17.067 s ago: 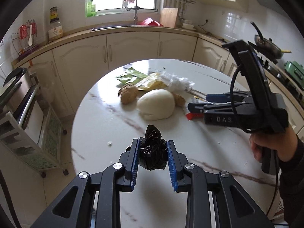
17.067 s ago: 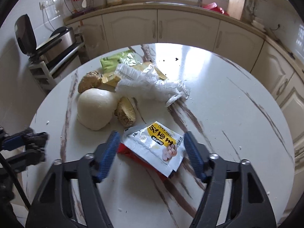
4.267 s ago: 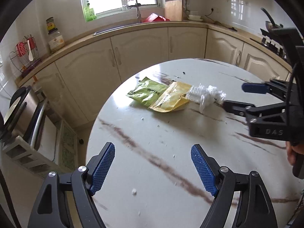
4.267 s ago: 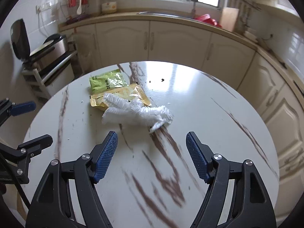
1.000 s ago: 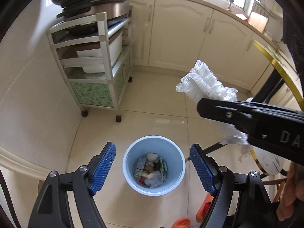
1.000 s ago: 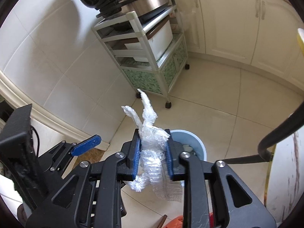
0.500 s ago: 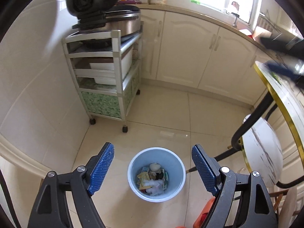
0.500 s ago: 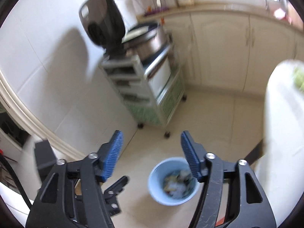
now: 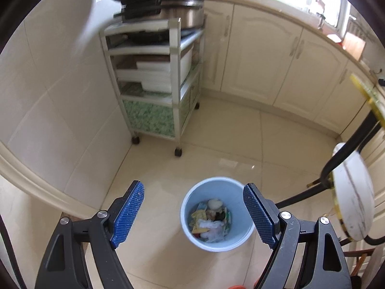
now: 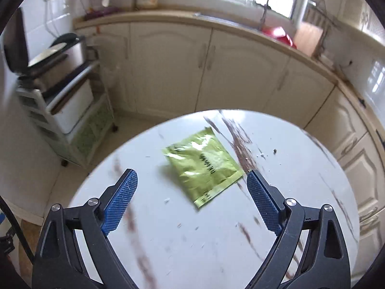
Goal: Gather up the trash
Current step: 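Move the right tool to the table and grasp the green sauce packet, then carry the green packet over the blue bin and open the right tool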
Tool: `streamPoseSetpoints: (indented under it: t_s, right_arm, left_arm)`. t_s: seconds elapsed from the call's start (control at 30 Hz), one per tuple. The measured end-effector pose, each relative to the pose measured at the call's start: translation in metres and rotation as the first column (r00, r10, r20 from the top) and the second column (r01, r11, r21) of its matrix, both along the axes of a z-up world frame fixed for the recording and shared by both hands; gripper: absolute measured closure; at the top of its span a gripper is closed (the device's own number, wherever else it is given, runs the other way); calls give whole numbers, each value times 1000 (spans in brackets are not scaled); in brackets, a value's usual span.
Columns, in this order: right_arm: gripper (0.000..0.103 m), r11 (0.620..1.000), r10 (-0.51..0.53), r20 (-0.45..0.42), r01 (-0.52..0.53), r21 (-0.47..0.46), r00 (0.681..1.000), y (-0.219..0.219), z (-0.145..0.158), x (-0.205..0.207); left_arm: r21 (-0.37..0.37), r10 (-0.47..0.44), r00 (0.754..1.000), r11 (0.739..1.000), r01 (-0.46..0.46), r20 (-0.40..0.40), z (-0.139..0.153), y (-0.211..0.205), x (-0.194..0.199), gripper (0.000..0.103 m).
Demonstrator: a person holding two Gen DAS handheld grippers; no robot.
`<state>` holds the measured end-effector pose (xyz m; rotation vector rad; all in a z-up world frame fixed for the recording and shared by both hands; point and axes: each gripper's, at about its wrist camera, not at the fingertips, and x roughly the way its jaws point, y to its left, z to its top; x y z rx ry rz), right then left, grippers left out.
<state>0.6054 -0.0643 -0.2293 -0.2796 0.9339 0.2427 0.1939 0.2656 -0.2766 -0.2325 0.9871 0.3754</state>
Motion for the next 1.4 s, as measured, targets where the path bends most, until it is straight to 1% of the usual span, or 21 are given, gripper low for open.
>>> streamPoseSetpoints:
  t_s: [0.13,0.2,0.27,0.33,0.43,0.5,0.57,0.6,0.67,0.77,0.8,0.83,0.9,0.93,0.97,1.07,1.1,1.17,1.23,1.3,1.4]
  right_arm:
    - [14,1000,15,-33,-16,-26,999,7,-18,19]
    - [16,1000,-5,-67,5,-6,998,7,-24,26]
    - [24,1000,-5,-90,7,19,996,5,-29,29]
    - [25,999,-10,-98,13,36,995,-9,-33,31]
    - [33,997,-18,-101,25,67,995,-20,-36,34]
    - [41,998,-19,-100,25,64,995,-25,-35,34]
    - [62,996,-3,-118,13,86,993,-26,-34,33]
    - [66,997,-6,-114,14,71,993,-25,-33,33]
    - [85,999,2,-96,2,44,995,-23,-32,27]
    - [90,999,20,-71,-17,34,997,-11,-29,15]
    - [90,999,32,-41,-32,19,999,-1,-26,6]
    - [90,998,63,11,-63,7,998,14,-19,-7]
    - [90,992,112,50,-114,50,992,48,-7,-29]
    - [90,988,130,91,-137,73,987,67,-2,-41]
    - [90,982,155,111,-166,91,982,91,2,-51]
    - [90,951,211,90,-225,212,973,157,-2,-71]
    - [90,938,231,83,-245,244,969,181,-10,-77]
    - [90,927,260,68,-268,264,963,211,-31,-89]
    - [90,904,315,2,-301,303,949,237,-72,-102]
    - [90,910,338,-46,-314,272,940,254,-113,-114]
    - [90,918,343,-151,-296,264,927,256,-182,-122]
  left_arm:
    - [-8,22,997,1000,-23,-68,-30,8,10,23]
    - [-11,35,995,999,-37,-98,-50,14,15,22]
    - [-13,54,989,998,-57,-138,-74,20,22,21]
    - [-55,63,982,996,-73,-176,-108,28,31,21]
    - [-121,77,965,986,-111,-252,-164,34,41,21]
    - [-155,81,951,979,-133,-300,-196,35,46,21]
    - [-189,72,943,972,-140,-326,-221,34,49,22]
    - [-206,65,941,968,-140,-332,-230,35,51,22]
    - [-219,61,933,965,-146,-354,-246,36,54,22]
    - [-248,52,931,957,-150,-361,-262,40,55,21]
    - [-261,49,933,954,-150,-357,-266,39,54,21]
    - [-263,54,933,952,-156,-356,-269,40,54,21]
    - [-267,66,935,949,-167,-350,-275,40,51,21]
    - [-273,78,935,945,-179,-345,-278,41,47,21]
    - [-286,84,936,940,-189,-341,-280,43,43,21]
    - [-324,96,944,924,-202,-316,-282,51,35,21]
    - [-331,98,946,921,-204,-309,-281,52,28,21]
    - [-349,98,949,914,-204,-298,-280,55,25,21]
    - [-353,117,951,910,-218,-286,-278,57,18,21]
    - [-362,118,952,906,-221,-284,-278,53,13,21]
    - [-362,120,948,904,-226,-294,-287,48,11,21]
